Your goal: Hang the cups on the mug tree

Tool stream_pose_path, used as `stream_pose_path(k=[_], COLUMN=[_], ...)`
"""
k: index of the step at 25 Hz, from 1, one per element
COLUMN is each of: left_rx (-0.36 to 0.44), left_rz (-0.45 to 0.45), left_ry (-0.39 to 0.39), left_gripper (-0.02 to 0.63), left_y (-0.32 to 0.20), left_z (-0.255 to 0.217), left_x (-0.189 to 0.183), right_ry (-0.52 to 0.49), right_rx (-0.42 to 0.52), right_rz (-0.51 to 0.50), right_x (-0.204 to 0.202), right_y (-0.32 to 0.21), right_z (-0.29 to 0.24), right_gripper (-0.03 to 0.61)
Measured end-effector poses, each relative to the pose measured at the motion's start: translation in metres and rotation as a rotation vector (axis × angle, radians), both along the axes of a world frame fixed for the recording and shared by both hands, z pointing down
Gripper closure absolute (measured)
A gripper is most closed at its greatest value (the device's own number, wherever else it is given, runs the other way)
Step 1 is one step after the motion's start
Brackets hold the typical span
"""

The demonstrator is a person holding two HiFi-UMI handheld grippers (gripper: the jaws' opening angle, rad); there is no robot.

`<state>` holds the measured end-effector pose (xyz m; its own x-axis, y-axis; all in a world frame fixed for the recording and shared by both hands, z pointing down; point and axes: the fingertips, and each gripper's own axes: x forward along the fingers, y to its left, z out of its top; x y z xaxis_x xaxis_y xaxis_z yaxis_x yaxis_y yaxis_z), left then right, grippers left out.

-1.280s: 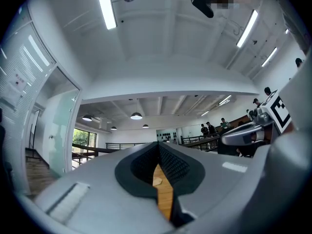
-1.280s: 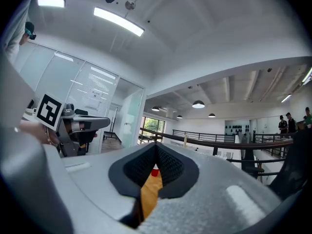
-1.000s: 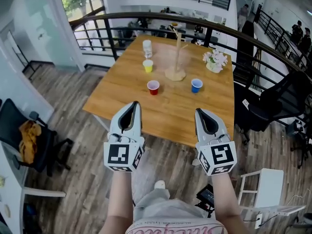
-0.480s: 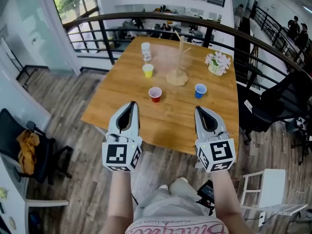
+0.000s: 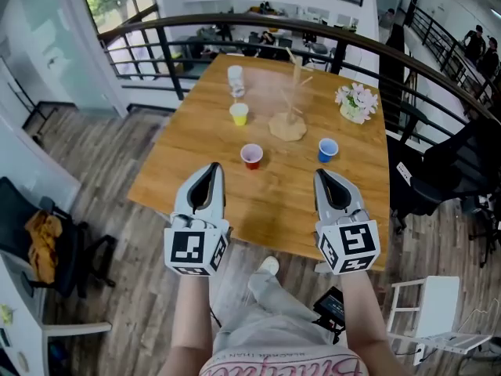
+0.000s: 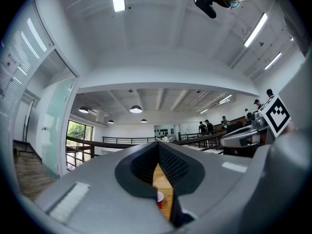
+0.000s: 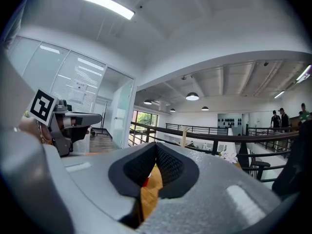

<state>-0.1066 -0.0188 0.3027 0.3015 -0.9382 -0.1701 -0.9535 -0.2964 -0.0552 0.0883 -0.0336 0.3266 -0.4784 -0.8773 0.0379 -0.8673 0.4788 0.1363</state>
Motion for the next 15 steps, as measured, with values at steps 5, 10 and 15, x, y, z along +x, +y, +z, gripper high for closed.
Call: stream_pose_path(k=[5,10,15], left_rx=[-0.02,-0.031,-0.039], left_rz=[0.004,0.007,0.0], left_ry=[-0.019,-0.021,-0.025], left_gripper=[0.6,0.599,0.6], left_y=[-0.034,-0.077,-0.118], left_z=[0.005,0.001,0.0], left_x=[-0.006,-0.016,-0.026], right_ry=[-0.03,-0.038,-0.068], right_rx=[-0.017,-0.027,-0.016], right_rz=[-0.016,-0.054,-0.086], right_x=[-0.012,-0.03,-0.043], right_y=[-0.037,-0.079,-0.119], right_z=[0.004,0.003,-0.004], right_gripper=[0.518,0.441,0.324])
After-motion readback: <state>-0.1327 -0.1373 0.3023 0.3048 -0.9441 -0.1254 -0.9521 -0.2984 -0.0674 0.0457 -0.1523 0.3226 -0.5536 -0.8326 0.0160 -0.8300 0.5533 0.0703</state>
